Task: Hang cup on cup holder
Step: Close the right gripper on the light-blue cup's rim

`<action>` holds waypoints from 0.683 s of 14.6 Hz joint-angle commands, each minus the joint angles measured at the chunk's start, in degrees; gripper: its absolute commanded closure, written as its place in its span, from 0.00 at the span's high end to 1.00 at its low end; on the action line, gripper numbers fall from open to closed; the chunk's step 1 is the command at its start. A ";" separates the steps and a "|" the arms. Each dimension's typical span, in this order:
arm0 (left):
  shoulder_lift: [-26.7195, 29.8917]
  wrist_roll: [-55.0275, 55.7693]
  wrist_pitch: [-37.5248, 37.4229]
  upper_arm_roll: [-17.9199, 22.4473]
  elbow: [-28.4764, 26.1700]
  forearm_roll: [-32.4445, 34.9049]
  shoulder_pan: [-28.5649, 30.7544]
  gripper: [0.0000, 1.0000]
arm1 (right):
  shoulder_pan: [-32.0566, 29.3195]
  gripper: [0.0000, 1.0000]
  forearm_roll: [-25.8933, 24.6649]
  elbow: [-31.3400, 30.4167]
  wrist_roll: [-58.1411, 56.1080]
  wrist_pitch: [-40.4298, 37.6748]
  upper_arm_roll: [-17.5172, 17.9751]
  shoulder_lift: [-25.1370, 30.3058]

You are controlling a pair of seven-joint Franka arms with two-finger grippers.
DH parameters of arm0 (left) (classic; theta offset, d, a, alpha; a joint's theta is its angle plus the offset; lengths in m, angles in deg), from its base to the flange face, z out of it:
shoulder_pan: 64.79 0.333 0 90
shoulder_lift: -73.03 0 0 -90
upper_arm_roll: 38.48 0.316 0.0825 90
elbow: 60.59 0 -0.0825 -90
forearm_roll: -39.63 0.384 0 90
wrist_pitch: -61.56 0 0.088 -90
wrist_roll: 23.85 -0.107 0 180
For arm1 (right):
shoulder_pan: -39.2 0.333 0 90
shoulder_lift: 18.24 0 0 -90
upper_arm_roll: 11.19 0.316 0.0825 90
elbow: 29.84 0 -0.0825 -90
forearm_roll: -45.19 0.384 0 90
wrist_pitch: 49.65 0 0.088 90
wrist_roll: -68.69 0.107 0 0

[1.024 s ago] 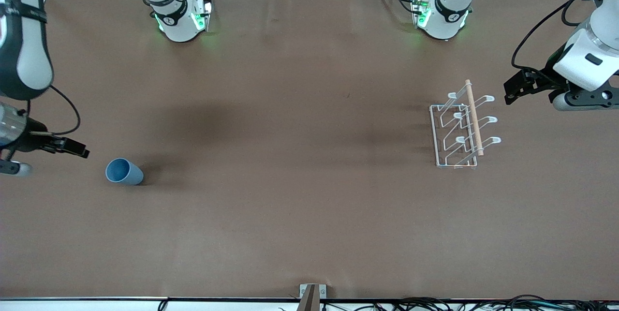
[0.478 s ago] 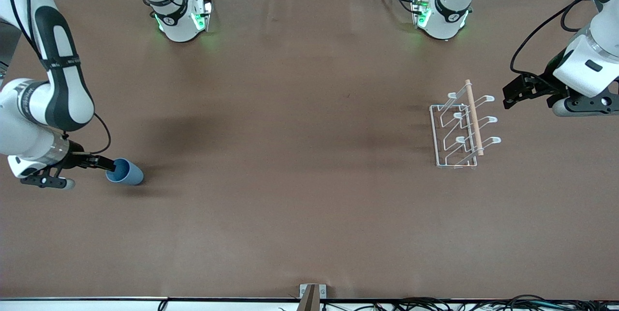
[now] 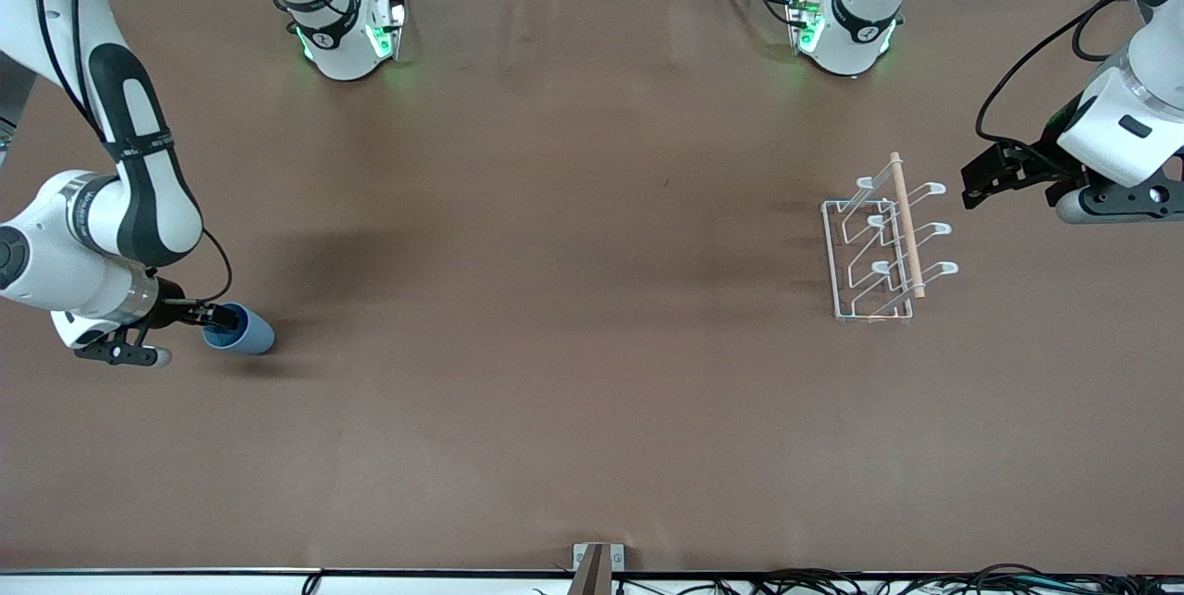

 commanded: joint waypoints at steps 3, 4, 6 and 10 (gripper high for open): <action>-0.86 -0.14 -0.34 -0.06 0.99 -0.61 -0.05 1.00 | -0.50 0.00 4.88 -0.65 -0.98 0.50 0.65 -0.35; -1.21 0.04 -0.34 -0.06 1.07 -0.53 -0.14 1.00 | -0.50 0.00 5.06 -0.56 -0.98 0.41 0.65 -0.35; -1.39 0.30 -0.34 -0.06 1.16 -0.26 -0.31 1.00 | -0.42 0.00 5.15 -0.38 -0.72 -0.11 0.65 0.00; -1.47 0.39 -0.34 -0.23 1.16 -0.26 -0.66 1.00 | 0.37 0.00 6.90 0.23 -0.63 -7.12 0.74 4.03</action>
